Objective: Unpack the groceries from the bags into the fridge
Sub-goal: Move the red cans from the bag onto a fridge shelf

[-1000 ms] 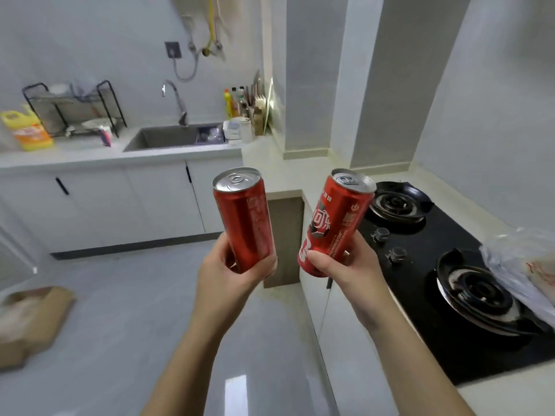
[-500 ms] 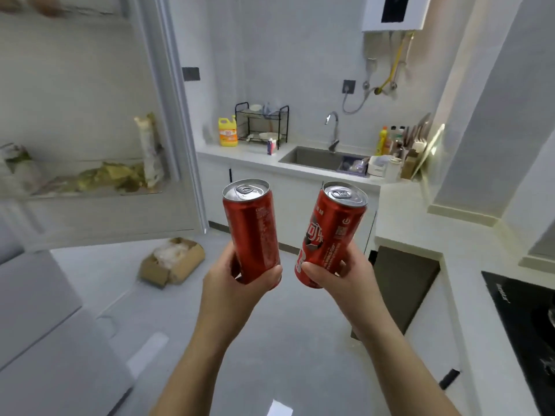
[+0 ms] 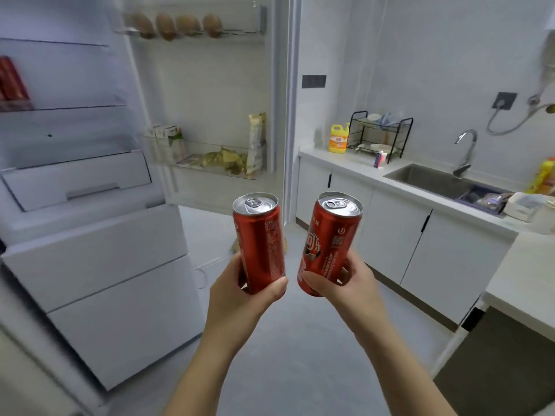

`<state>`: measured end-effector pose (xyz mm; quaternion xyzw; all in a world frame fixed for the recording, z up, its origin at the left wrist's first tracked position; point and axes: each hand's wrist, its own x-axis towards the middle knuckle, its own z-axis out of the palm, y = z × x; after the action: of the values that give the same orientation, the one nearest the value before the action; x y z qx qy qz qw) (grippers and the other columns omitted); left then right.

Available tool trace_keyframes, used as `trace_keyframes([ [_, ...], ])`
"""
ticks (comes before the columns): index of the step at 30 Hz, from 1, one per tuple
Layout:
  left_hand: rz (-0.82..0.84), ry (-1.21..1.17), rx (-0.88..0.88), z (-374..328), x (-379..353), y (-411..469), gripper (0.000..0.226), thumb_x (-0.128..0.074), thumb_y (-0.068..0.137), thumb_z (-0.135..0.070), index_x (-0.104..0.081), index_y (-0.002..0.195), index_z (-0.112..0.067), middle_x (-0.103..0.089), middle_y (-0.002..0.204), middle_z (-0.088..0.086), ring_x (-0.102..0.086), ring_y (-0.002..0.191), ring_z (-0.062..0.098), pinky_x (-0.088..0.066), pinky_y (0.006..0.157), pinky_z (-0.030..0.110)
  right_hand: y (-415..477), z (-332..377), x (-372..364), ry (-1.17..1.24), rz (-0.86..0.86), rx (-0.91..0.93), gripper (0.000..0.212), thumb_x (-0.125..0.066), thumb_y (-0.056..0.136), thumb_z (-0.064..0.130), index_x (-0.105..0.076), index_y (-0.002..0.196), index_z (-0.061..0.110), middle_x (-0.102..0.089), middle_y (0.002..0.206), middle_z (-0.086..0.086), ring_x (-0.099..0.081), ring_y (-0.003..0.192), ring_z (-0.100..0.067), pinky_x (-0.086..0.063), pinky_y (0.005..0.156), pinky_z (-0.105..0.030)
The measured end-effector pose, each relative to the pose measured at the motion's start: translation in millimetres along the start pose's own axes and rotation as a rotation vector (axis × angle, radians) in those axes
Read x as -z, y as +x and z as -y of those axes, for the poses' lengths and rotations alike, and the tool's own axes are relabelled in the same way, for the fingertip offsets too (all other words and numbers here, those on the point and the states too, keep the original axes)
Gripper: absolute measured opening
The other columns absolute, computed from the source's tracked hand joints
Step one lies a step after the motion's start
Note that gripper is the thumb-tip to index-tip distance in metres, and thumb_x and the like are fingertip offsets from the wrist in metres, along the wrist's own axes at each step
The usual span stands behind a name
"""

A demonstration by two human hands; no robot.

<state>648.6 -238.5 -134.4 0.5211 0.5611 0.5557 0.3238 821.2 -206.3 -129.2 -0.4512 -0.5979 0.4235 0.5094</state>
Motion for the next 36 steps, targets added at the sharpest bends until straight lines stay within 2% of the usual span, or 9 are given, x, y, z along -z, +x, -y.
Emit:
trace_keyframes([
  [6,-0.068,0.043,0.046,1.8,0.7,-11.2,0.046,-0.083,0.07,-0.027,-0.062,0.111,-0.029,-0.071,0.095,-0.016,-0.067,0.086,-0.001,-0.054,0.073,0.012,3.9,-5.0,-3.8,0.004,0.072,0.025,0.056,-0.081,0.075,0.014,-0.054,0.117,0.041,-0.068,0.099,0.028,-0.064,0.095,0.005,-0.054,0.07,-0.014],
  [11,-0.138,0.055,0.079,1.8,2.2,-19.2,0.048,-0.082,0.07,-0.031,-0.059,0.113,-0.033,-0.069,0.096,-0.018,-0.064,0.084,-0.009,-0.055,0.062,0.014,7.5,-8.0,-6.0,0.019,0.141,0.052,0.055,-0.08,0.076,0.011,-0.055,0.115,0.04,-0.068,0.097,0.025,-0.065,0.094,0.003,-0.053,0.069,-0.012],
  [13,-0.165,0.052,0.095,1.7,4.7,-22.4,0.05,-0.082,0.071,-0.033,-0.058,0.114,-0.036,-0.068,0.097,-0.02,-0.062,0.084,-0.012,-0.056,0.065,0.016,9.6,-8.2,-8.6,0.014,0.165,0.059,0.057,-0.081,0.076,0.013,-0.055,0.12,0.038,-0.069,0.1,0.023,-0.065,0.096,0.001,-0.054,0.071,-0.014],
  [17,-0.23,0.046,0.08,1.1,17.7,-27.5,0.045,-0.084,0.07,-0.029,-0.059,0.106,-0.039,-0.069,0.093,-0.022,-0.063,0.082,-0.01,-0.047,0.061,0.004,15.7,-4.2,-21.1,0.026,0.215,0.092,0.059,-0.08,0.076,0.015,-0.055,0.126,0.031,-0.067,0.108,0.015,-0.065,0.098,-0.001,-0.054,0.073,-0.014],
  [21,-0.299,0.054,0.083,0.5,37.8,-31.8,0.045,-0.084,0.069,-0.028,-0.06,0.107,-0.037,-0.07,0.093,-0.02,-0.065,0.083,-0.007,-0.049,0.063,0.005,17.7,3.0,-42.1,0.051,0.275,0.112,0.059,-0.081,0.075,0.016,-0.054,0.126,0.03,-0.068,0.108,0.014,-0.065,0.099,-0.004,-0.055,0.074,-0.017],
  [24,-0.346,0.049,0.082,0.2,54.9,-37.1,0.046,-0.084,0.069,-0.026,-0.061,0.108,-0.035,-0.07,0.095,-0.018,-0.065,0.084,-0.006,-0.049,0.063,0.006,15.0,9.8,-60.1,0.063,0.324,0.128,0.055,-0.08,0.075,0.013,-0.054,0.116,0.038,-0.068,0.098,0.022,-0.064,0.093,0.006,-0.051,0.067,-0.009],
  [30,-0.441,0.08,0.058,-7.2,101.5,-54.5,0.05,-0.084,0.069,-0.028,-0.058,0.111,-0.035,-0.068,0.097,-0.02,-0.062,0.085,-0.012,-0.045,0.061,0.001,6.6,30.5,-108.8,0.082,0.425,0.168,0.051,-0.079,0.076,0.011,-0.051,0.103,0.045,-0.064,0.088,0.036,-0.062,0.089,0.012,-0.049,0.062,-0.006],
  [32,-0.481,0.093,0.052,-9.9,121.0,-62.1,0.049,-0.084,0.069,-0.026,-0.059,0.11,-0.034,-0.068,0.095,-0.02,-0.062,0.084,-0.012,-0.045,0.062,0.001,1.2,39.0,-127.5,0.092,0.452,0.187,0.051,-0.079,0.076,0.011,-0.052,0.104,0.044,-0.065,0.089,0.035,-0.062,0.089,0.011,-0.049,0.063,-0.007],
  [36,-0.572,0.143,0.044,-16.0,159.5,-76.0,0.049,-0.084,0.067,-0.031,-0.06,0.11,-0.035,-0.07,0.095,-0.019,-0.066,0.09,-0.002,-0.051,0.073,0.011,-11.4,56.0,-161.4,0.114,0.497,0.216,0.047,-0.079,0.075,0.008,-0.058,0.105,0.037,-0.07,0.092,0.021,-0.066,0.089,0.001,-0.053,0.066,-0.014],
])
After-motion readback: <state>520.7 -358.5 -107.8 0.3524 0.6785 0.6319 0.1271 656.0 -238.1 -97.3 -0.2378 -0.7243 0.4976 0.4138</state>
